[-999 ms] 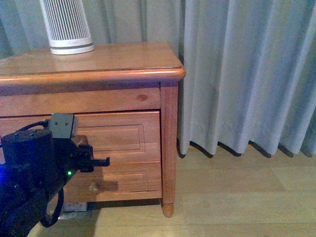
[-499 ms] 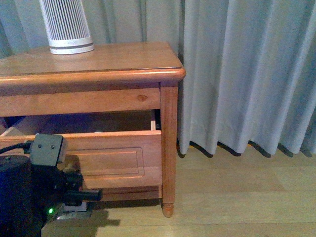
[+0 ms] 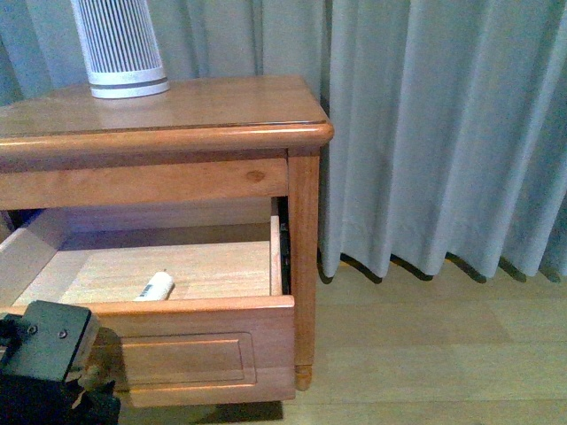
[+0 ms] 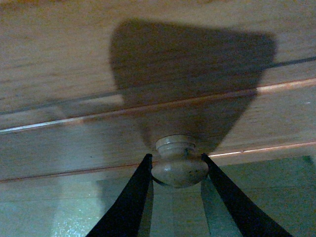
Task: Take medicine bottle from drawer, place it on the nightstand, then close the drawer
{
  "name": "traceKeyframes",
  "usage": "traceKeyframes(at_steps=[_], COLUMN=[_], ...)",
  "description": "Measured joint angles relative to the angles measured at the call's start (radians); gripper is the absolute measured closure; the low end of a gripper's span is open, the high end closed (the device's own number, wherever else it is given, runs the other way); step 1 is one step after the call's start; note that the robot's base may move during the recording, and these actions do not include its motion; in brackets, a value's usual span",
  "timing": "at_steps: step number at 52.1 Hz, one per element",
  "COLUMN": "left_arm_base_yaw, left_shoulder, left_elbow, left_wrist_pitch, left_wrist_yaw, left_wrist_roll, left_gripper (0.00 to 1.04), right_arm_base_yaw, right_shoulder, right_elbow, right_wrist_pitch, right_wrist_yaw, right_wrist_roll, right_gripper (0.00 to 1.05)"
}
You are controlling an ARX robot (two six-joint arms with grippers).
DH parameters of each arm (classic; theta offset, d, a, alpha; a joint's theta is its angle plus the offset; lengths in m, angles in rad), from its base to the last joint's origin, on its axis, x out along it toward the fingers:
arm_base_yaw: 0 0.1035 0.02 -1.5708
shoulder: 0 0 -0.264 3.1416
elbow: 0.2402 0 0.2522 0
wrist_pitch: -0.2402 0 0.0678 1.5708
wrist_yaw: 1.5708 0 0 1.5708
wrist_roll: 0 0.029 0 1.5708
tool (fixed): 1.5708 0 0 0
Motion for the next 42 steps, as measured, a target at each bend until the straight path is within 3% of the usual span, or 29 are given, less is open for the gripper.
traceKeyframes(at_steps=[5,7,18,29,42], left_arm_base_yaw=[-0.008,-0.01,-0.009,0.028,0.092], left_shoulder=[-0.035,-0.045,-0.063,-0.259,-0.668], left_elbow=[-0.027,-0.03,-0.069,-0.106,-0.083], left_wrist_pitch=[-0.049,-0.09,-0.19,-0.309,-0.598], left_wrist_yaw=[-0.005,0.0,0.019,0.048,0.129], left_wrist_roll=[0.0,0.0,0.0,-0.023,-0.048], left_gripper=[0.8,0.7,0.38,0.06,0.07], right_arm_base_yaw=[0.0,0.0,0.0,0.0,0.0], right_shoulder=[0.0,0.0,0.0,0.0,0.0], right_elbow=[0.0,0.0,0.0,0.0,0.0], right_wrist_pitch=[0.0,0.0,0.0,0.0,0.0], right_wrist_yaw=[0.0,0.0,0.0,0.0,0.0], right_wrist_roll=[0.0,0.0,0.0,0.0,0.0], right_gripper=[0.07,0.07,0.07,0.07,0.07])
